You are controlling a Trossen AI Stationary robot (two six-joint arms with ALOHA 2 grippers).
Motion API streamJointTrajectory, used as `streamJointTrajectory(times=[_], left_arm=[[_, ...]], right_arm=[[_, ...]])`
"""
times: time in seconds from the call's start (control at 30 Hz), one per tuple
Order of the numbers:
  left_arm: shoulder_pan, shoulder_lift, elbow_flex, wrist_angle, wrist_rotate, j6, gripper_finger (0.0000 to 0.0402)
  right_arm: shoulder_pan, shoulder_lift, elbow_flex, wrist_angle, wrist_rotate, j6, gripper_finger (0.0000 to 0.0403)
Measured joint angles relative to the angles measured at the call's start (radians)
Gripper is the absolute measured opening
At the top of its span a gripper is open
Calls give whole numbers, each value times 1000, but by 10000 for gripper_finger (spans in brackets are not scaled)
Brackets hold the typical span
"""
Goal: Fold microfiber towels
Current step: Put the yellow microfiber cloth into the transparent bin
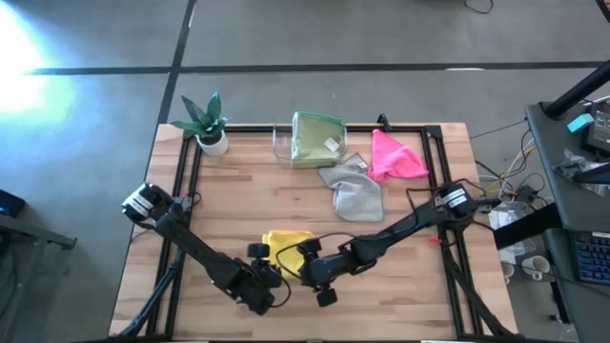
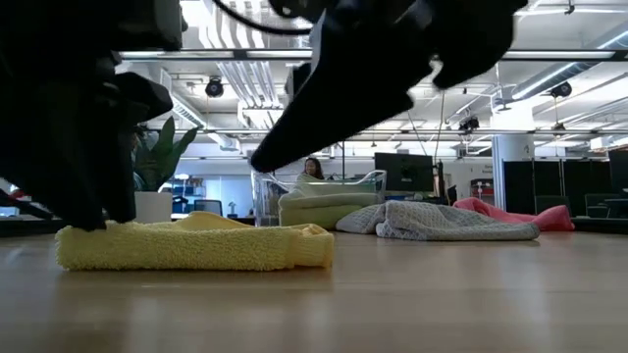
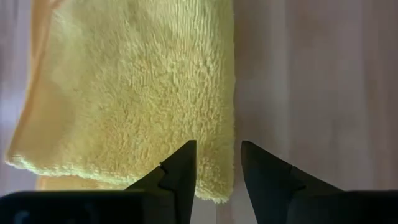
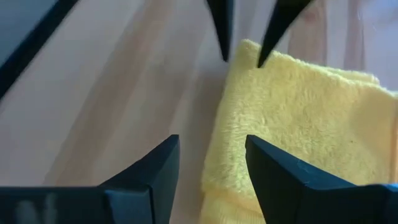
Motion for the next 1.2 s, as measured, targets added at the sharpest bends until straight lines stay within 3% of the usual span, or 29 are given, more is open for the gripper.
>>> streamJointTrajectory(times=[0.37, 0.8, 0.97, 1.2], left_arm=[[7, 47, -6, 4, 1, 8, 112], [42, 70, -54, 53, -7, 8, 111], [46, 71, -64, 109, -8, 49, 92], [57, 72, -68, 147, -13, 129, 11]], right_arm=[[-21, 94, 36, -18, -42, 40, 176], [-55, 109, 37, -101, 20, 156, 169], [-62, 109, 38, -106, 19, 156, 123], [-67, 109, 39, -115, 25, 193, 19]])
